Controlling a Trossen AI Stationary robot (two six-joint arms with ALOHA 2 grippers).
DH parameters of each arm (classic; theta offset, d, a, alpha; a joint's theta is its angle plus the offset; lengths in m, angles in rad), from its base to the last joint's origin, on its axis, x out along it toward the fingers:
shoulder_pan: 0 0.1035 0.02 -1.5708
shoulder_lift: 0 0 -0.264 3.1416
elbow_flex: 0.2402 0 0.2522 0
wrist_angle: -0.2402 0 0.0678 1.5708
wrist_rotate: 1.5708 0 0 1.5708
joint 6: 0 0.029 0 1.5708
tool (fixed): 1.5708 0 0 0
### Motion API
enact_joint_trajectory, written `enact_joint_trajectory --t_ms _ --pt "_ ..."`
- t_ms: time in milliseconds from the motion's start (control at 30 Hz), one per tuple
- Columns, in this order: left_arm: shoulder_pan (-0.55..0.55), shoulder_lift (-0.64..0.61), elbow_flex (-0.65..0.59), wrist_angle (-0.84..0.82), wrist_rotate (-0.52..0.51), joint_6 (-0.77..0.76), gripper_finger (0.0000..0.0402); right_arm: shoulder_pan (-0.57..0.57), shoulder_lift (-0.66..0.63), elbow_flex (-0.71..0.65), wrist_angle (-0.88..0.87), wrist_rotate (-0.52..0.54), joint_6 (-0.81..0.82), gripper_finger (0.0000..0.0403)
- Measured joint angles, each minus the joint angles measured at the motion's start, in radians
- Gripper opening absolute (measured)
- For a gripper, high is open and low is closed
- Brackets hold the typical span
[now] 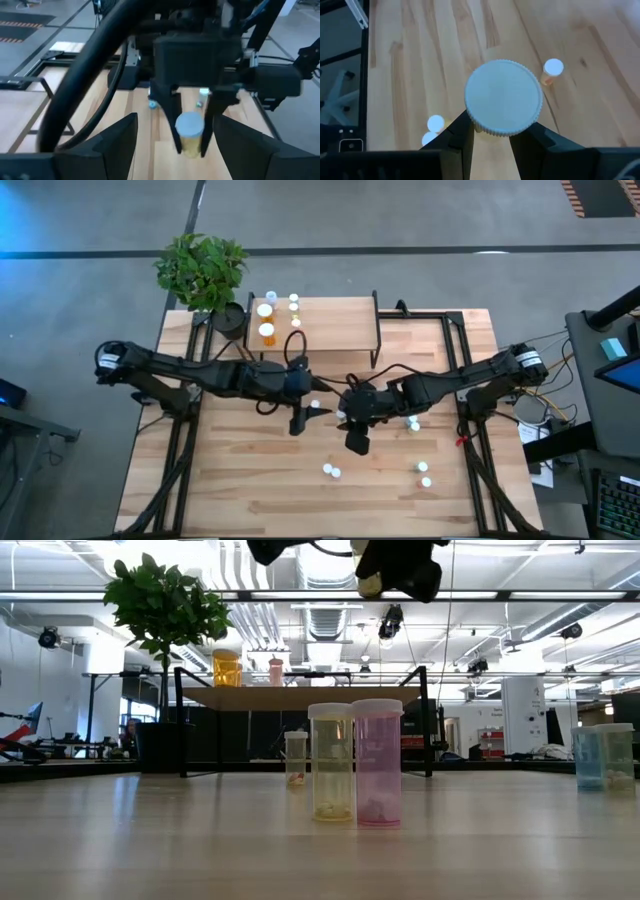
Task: Pick and place medicine bottles onto shelf by color
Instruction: Put the yellow pill bottle on the shelf
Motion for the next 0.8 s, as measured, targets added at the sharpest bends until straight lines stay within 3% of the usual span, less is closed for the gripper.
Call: enact_joint_trajectory --t_ms 133,367,800 --pt "-0.002 0.008 -0.001 0.002 0.001 -0.027 0.0242 0.001 0.0 0.0 -0.001 0.013 -0.015 0.0098" --pt "-0.002 0.008 -0.01 0.021 0.023 -0.024 0.0242 0.0 0.004 0.0 0.016 0.133 -0.019 0.0098" --pt "0.0 0.069 -0.017 0.086 0.022 -0.028 0.0242 0.0 0.004 0.0 0.101 0.14 -0.153 0.0098"
